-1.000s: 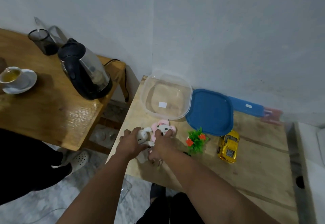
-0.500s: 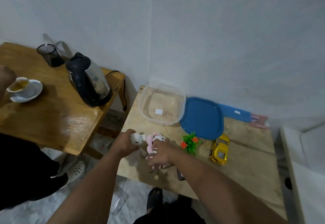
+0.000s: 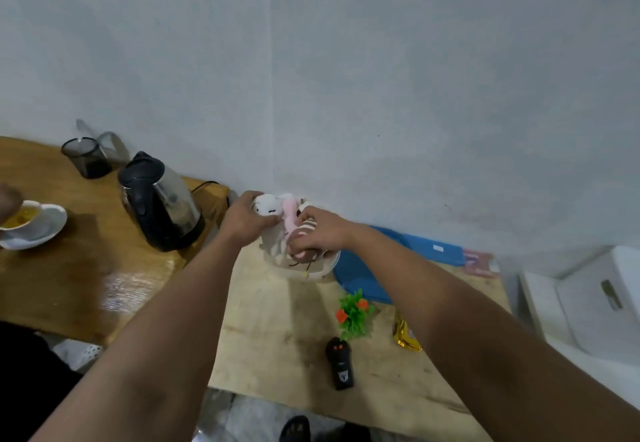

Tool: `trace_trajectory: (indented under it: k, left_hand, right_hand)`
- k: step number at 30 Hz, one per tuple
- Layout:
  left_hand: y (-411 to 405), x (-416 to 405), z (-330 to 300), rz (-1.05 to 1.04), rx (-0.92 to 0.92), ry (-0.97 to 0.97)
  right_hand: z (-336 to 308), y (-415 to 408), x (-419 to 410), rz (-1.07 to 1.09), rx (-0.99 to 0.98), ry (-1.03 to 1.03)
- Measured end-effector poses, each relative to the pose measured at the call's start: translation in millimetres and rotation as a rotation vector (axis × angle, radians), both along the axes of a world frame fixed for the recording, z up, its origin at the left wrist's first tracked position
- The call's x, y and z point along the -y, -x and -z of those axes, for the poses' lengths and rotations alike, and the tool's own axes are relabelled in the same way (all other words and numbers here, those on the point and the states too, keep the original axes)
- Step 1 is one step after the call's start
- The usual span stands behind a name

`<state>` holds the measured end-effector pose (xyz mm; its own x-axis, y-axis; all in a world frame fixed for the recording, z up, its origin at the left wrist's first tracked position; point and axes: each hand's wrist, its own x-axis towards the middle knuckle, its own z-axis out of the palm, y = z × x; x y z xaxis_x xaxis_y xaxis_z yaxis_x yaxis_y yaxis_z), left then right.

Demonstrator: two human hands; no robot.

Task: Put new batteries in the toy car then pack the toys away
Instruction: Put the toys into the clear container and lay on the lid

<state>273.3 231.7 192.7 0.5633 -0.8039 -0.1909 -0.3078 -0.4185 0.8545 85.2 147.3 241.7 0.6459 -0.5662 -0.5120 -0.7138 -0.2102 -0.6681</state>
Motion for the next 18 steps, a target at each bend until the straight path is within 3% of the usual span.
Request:
trace_trajectory:
  k: [8,12,15,18]
  left_hand:
    - [23.4,52.2,65.5,-0.048,-0.005,-0.163]
    - [25.2,55.7,91.1,0.065,0.329,-0.43]
    - [25.9,47.7,98.0,0.111,0.526,-0.504]
    - [25.3,38.0,96.7,0.092,0.608,-0.534]
  right_hand:
    - [83.7,-19.2,67.6,-0.057,-0.202,0.063]
    - [117.6,-26.3,76.9,-0.08,-0.17,0.113]
    - [124.7,-22.0,67.9,-0.097,-0.19,0.175]
    - [121.6,-8.0,61.3,0.061,-0.139,0.321]
